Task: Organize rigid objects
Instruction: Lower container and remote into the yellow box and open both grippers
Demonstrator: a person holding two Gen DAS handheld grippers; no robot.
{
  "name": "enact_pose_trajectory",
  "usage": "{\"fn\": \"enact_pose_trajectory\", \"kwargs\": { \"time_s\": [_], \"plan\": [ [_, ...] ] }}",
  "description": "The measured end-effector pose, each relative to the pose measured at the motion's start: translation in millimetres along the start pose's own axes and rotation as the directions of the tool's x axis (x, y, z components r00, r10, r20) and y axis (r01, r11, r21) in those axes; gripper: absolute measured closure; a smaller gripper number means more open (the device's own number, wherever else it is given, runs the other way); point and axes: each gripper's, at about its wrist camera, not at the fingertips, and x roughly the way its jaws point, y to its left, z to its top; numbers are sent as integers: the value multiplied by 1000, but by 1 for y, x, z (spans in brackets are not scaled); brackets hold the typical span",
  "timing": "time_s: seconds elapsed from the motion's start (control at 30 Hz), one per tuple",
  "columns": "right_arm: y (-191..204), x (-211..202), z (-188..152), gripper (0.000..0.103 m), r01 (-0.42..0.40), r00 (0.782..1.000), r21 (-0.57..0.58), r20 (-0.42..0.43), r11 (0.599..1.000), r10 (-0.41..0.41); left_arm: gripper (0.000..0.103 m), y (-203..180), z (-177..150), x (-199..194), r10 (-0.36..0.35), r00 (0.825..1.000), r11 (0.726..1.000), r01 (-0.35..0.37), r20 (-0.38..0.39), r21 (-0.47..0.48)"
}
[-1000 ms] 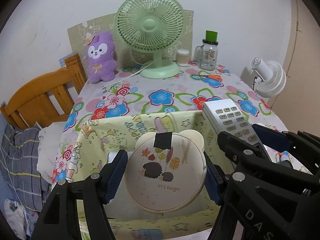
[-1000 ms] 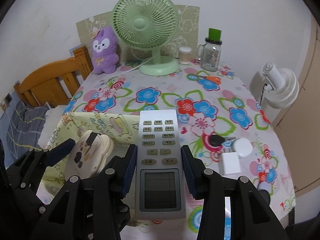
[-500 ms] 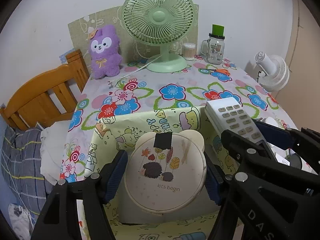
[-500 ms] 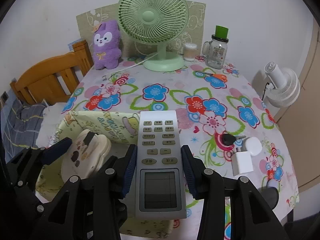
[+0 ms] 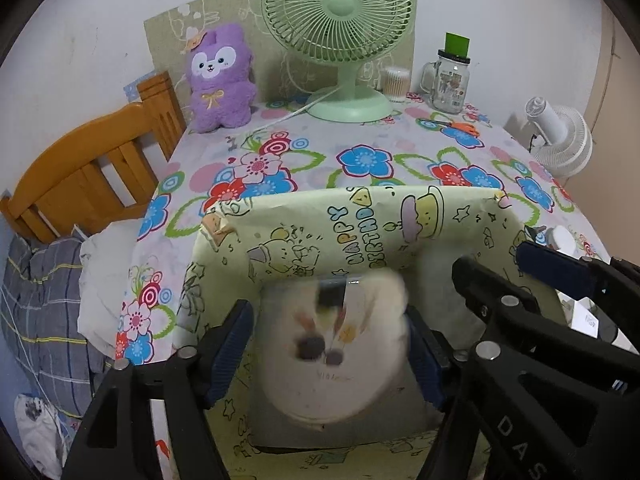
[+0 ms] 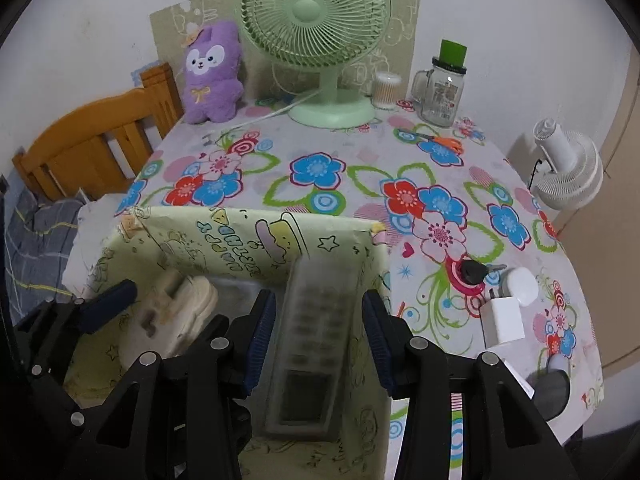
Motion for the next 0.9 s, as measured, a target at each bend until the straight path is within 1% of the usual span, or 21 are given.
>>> {"fn": "enact_pose_trajectory", "kwargs": {
  "time_s": [0.03, 0.13, 0.23, 0.4, 0.5, 0.57, 0.6, 0.63, 0.67, 0.8, 0.9],
  "plan": [
    [-1, 0, 0, 53, -9, 1000, -2, 2, 1000, 9, 18, 0, 0, 0, -6, 1000, 1000, 6, 4, -1],
    [-5, 0, 1, 53, -13, 1000, -10, 3, 1000, 13, 12, -4, 0, -1, -2, 1000, 1000, 2, 9, 3],
    [-7, 0, 2, 53, -15, 1000, -13, 0, 1000, 15, 9, -5, 1, 0, -5, 1000, 1000, 5, 0, 3],
    [-10, -7, 0, 48, -59, 998, -34, -9, 998, 59, 7, -8, -1, -5, 6, 1000, 1000, -6, -12, -3],
    [-11, -15, -2, 42, -87, 996, -48, -3, 995, 87, 6, -8, -5, -12, 3, 1000, 1000, -3, -8, -14],
    [-11, -20, -4, 36, -102, 995, -54, 5, 993, 103, 6, -8, -7, -17, 0, 1000, 1000, 0, -8, -28],
    [-13, -24, -5, 32, -90, 996, -54, 13, 994, 90, 6, -9, -7, -18, -2, 1000, 999, 2, -12, -32],
    [-13, -26, -6, 21, -73, 997, -52, 20, 996, 75, 6, -10, -8, -20, -3, 1000, 999, 2, -12, -39],
    [-16, -30, -8, 16, -60, 997, -51, 38, 997, 62, 6, -11, -9, -22, 1, 1000, 999, -1, -7, -44],
    [-24, -37, -12, 14, -64, 997, -45, 49, 997, 66, 5, -20, -11, -28, 22, 1000, 999, -22, 0, -37],
    [-32, -42, -16, 9, -31, 997, -40, 64, 999, 34, 5, -28, -13, -31, 23, 1000, 999, -23, -1, -31]
  ]
}}
